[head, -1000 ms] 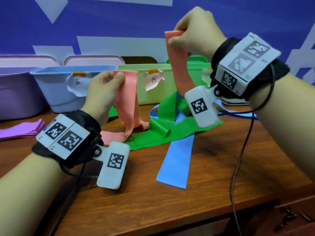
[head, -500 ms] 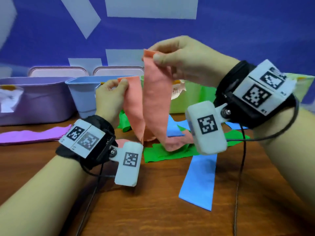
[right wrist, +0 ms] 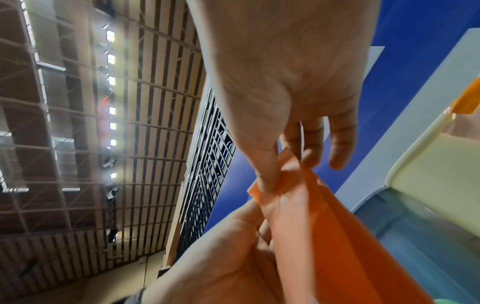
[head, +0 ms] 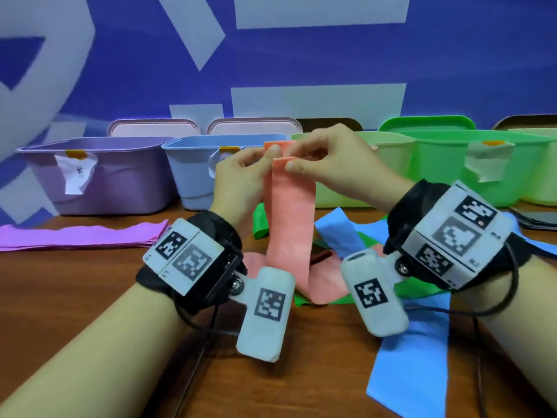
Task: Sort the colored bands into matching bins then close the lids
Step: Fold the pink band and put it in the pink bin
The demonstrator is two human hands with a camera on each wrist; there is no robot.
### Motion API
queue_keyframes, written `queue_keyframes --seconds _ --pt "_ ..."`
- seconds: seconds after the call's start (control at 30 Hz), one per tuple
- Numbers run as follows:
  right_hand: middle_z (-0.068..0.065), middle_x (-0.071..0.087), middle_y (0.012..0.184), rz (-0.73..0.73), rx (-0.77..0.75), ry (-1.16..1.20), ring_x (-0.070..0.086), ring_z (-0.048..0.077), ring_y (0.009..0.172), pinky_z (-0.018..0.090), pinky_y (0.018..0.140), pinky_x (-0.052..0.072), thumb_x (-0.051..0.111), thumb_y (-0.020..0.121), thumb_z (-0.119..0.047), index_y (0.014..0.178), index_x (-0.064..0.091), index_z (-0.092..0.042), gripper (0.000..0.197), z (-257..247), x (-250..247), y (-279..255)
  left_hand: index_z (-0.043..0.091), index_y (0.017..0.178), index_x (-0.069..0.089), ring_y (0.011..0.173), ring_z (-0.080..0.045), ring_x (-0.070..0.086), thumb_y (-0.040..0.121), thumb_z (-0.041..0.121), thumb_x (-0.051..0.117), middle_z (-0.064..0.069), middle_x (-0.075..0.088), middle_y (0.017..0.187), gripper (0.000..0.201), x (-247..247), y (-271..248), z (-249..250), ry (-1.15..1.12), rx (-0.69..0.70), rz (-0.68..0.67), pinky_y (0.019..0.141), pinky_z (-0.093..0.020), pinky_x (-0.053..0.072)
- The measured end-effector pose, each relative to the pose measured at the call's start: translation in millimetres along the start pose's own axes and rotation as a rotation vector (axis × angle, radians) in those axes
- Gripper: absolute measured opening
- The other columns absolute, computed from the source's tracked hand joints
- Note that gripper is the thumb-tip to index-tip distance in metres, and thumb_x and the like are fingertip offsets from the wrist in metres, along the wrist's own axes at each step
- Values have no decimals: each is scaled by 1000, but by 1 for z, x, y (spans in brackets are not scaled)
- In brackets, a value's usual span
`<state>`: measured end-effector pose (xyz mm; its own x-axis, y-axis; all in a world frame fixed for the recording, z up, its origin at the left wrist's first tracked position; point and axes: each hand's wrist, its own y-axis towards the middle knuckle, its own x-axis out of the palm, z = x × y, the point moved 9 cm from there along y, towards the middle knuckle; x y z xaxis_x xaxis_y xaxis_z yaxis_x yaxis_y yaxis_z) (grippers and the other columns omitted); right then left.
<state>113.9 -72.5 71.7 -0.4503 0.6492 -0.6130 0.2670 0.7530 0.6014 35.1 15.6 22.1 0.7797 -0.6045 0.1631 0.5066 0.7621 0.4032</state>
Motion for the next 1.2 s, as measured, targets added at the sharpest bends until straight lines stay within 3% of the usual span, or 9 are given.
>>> queue_keyframes --seconds 0.17,0.3,0.43,0.5,0.63,0.8,0.93,1.03,1.2 --pt "-14 59 68 105 -45 56 49 -7 59 9 62 38 70 80 -15 83 71 -17 4 3 -13 -5 15 98 69 63 -10 55 92 23 58 1 65 77 15 15 -5 -9 -37 -66 -105 53 -17 46" --pt "-5 61 68 169 -3 108 53 4 62 21 63 45 72 75 -11 77 62 -25 17 13 -17 -4 18 82 64 47 -3 42 100 31 41 9 54 53 32 25 -8 -7 -119 -104 -176 48 -17 31" --pt "-1 64 70 175 -15 51 54 6 65 24 67 47 73 75 -17 74 64 -25 12 13 -20 -5 19 86 62 43 3 51 102 28 34 12 59 49 33 27 -10 -5 -65 -105 -203 49 -12 41" --pt "-1 66 73 195 -44 -22 56 9 69 29 71 49 71 75 -22 73 64 -28 10 10 -21 -6 18 79 59 36 2 43 102 26 35 12 50 41 34 24 -10 -7 -52 -113 -178 41 -11 36" --pt "-4 66 75 221 -58 -82 57 10 72 36 73 51 69 74 -26 73 62 -30 7 6 -21 -7 17 79 60 37 1 38 102 26 36 13 46 41 34 25 -10 -9 -54 -111 -181 40 -11 32" --pt "-14 58 68 262 -26 -61 52 1 65 26 70 47 69 77 -20 77 67 -21 3 11 -23 -8 13 86 59 34 1 39 102 24 32 13 46 38 33 32 -15 -6 -107 -104 -221 40 -9 33" --pt "-15 57 65 260 11 29 52 -1 61 15 64 43 69 79 -17 68 60 -24 16 16 -23 -7 14 80 54 35 2 46 103 23 31 11 50 38 34 36 -21 -5 -164 -122 -233 39 -8 36" --pt "-14 58 63 258 12 70 51 0 59 15 62 43 70 79 -16 64 56 -28 24 17 -24 -7 14 79 54 35 2 46 103 23 32 11 50 38 34 37 -22 -3 -160 -121 -227 39 -8 36" --pt "-15 61 64 240 -15 33 55 -2 61 20 66 48 73 75 -16 67 61 -26 18 14 -24 -9 17 77 52 34 2 46 103 24 31 12 48 37 34 38 -23 -3 -160 -135 -237 40 -8 37"
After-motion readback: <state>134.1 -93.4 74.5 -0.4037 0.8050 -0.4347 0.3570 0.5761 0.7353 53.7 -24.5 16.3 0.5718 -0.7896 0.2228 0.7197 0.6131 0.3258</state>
